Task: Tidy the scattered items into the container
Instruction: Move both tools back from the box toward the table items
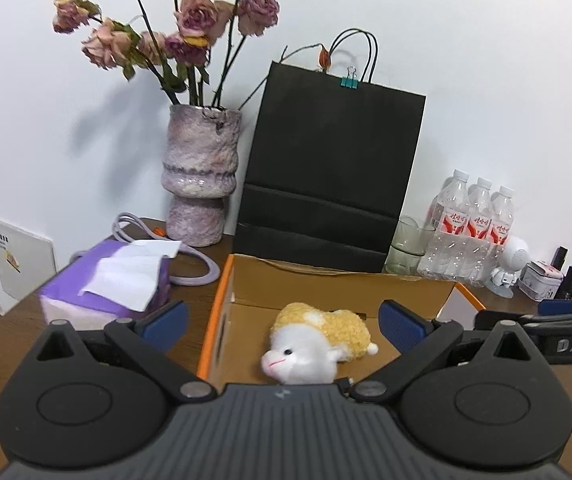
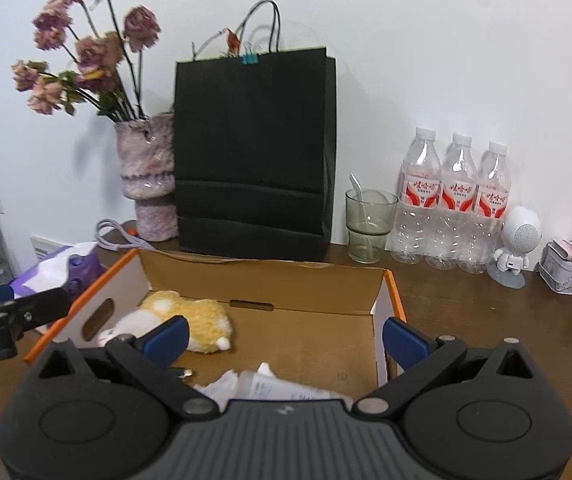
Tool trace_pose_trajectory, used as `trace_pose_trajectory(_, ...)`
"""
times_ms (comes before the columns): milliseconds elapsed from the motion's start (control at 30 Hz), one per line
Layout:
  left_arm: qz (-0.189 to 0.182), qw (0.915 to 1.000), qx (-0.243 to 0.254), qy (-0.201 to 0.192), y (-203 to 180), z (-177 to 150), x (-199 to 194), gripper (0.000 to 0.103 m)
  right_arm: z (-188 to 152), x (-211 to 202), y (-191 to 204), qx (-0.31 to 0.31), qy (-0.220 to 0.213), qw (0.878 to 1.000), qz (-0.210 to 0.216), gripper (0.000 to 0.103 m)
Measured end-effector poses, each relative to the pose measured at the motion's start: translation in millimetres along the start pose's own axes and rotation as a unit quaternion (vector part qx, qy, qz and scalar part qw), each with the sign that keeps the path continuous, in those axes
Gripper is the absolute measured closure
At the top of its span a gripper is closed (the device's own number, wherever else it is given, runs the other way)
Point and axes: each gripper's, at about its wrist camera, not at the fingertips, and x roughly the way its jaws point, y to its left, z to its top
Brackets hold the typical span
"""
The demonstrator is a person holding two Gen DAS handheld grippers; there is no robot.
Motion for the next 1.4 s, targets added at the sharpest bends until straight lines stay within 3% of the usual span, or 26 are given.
trace_pose_trajectory(367,0.001,0.9999,0.008,0.007,22.8,-18.8,-51.5,0.0,-30.2,-61.0,-6.3,-0.019,-0.02,1.0,0.005,0.0)
trace_pose_trajectory(600,0.011,0.9984,0.036,0.042,46.0,-47.0,-68.4,0.0,-81.6,-64.5,-12.0,-0.025,0.017,0.999,-0.014,0.0)
trace_pose_trajectory(833,0.0,0.9947,0.05,0.09,47.1,-78.3,-59.2,0.0,-123.0,-58.7,-7.8,-0.024,0.045,0.999,-0.018,0.004)
trace_pose_trajectory(1133,-0.02,0.992,0.061,0.109,32.2,-83.4,-29.9,0.0,-130.2,-49.1,-4.4,-0.023,0.061,0.998,-0.026,0.014)
trace_pose_trajectory(1400,-0.022,0.9902,0.06,0.124,32.1,-82.6,-7.2,0.0,-129.1,-51.4,-16.8,0.012,0.056,0.997,-0.048,0.015)
